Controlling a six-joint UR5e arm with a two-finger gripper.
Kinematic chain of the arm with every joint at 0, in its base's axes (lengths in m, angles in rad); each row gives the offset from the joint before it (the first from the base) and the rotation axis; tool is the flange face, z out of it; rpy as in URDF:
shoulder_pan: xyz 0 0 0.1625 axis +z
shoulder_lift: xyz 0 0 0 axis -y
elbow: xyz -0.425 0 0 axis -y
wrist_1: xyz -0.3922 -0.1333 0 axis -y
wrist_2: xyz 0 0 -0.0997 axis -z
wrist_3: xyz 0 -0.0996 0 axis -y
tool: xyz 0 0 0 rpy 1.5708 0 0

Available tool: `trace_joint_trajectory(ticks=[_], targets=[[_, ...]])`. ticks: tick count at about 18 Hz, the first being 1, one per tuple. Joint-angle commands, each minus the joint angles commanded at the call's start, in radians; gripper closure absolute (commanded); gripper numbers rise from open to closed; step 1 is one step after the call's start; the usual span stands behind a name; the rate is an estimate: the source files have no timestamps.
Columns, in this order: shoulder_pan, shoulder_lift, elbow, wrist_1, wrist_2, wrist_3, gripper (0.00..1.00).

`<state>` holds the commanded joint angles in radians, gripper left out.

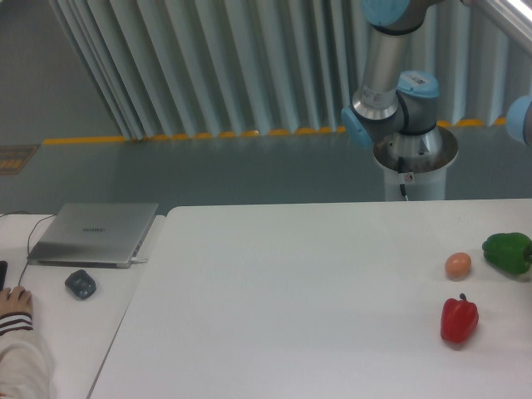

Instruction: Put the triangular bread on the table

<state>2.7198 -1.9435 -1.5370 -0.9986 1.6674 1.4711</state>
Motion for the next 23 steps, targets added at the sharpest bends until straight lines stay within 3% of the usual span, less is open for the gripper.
trace_joint_trajectory(ticks=[3, 18, 23], targets=[[-0.009, -0.014, 0.000, -0.005, 0.072, -0.005, 0.00], [-0.002, -0.045, -0.009, -0.008, 0.078, -0.035, 0.00], [-0.003, -0.045, -0.009, -0.009, 0.078, -0.063, 0.16]])
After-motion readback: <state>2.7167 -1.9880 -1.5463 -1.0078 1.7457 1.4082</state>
